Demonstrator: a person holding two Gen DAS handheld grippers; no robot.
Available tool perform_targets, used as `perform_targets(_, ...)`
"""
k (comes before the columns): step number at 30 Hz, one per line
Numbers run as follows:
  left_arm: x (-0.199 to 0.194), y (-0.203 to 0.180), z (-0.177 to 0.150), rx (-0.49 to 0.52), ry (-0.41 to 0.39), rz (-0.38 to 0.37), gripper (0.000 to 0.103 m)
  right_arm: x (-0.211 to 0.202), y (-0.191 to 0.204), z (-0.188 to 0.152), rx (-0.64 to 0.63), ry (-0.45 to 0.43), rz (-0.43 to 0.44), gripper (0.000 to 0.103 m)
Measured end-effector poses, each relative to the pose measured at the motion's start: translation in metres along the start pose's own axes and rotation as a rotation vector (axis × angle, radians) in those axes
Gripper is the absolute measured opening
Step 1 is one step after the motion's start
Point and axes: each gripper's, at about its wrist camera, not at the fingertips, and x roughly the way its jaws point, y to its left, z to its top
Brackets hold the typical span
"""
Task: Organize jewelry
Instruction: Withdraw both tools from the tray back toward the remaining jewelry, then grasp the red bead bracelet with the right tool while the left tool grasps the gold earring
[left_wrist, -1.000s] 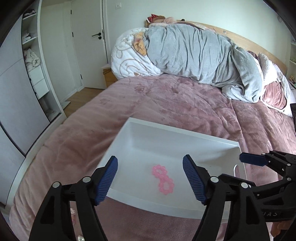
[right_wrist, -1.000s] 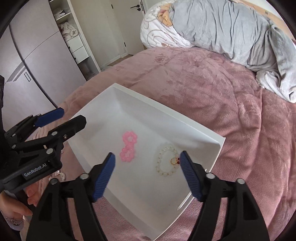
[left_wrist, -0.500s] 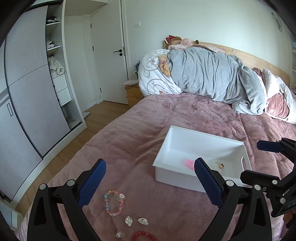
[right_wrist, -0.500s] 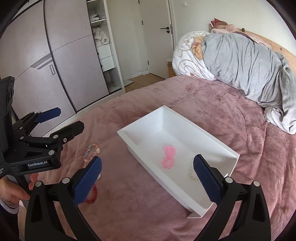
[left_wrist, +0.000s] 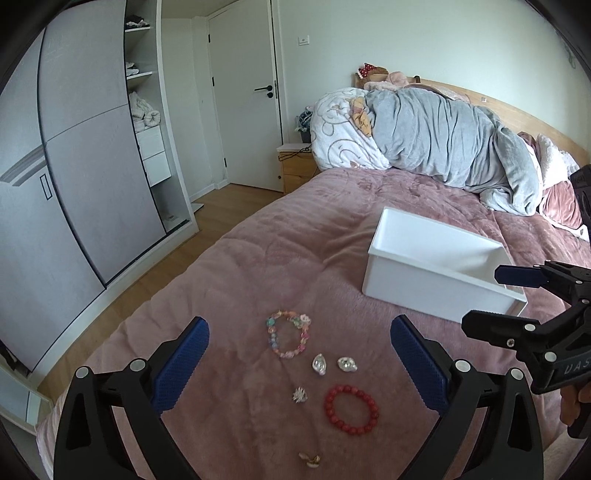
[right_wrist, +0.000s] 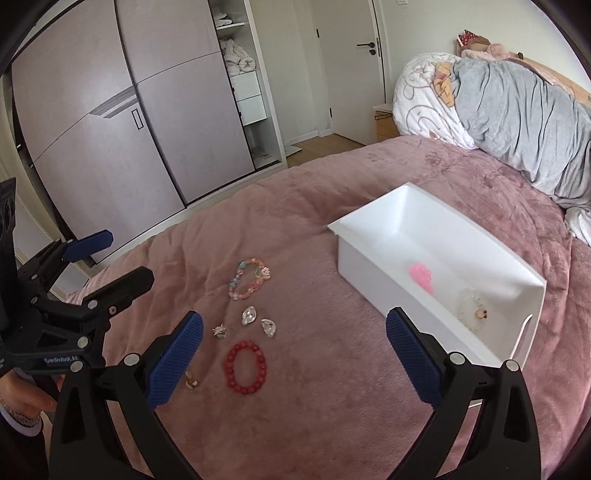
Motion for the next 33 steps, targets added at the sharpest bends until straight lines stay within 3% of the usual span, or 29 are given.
perform_targets(8,0.015,0.03,-0.071,-0.041,0.073,-0.035,0.099,0.054,0.026,-0.035,-0.032,0.103,-0.022,0.097)
perform_targets(14,0.033,0.024,-0.11,0.026,0.151,-0.067,0.099,0.086,0.032,-0.056,-0.066,0.176,-0.056,0.085)
perform_targets(25,0.049,0.022,-0.133,0.044,0.196,-0.165,0.099,0.131,0.04,-0.074,-0.084,0.252,-0.105,0.07)
perform_targets(30,0.056,0.018,-0.135,0.092,0.211,-0.174,0.099,0.146,0.045,-0.08,-0.109,0.261,-0.118,0.063)
perform_targets(31,0.058,0.018,-0.135,0.095,0.217,-0.177,0.096,0.149,0.046,-0.081,-0.112,0.264,-0.121,0.06)
perform_targets(33,0.062,0.018,-0.136,0.102,0.224,-0.174,0.08,0.153,0.046,-0.083,-0.115,0.267,-0.119,0.055)
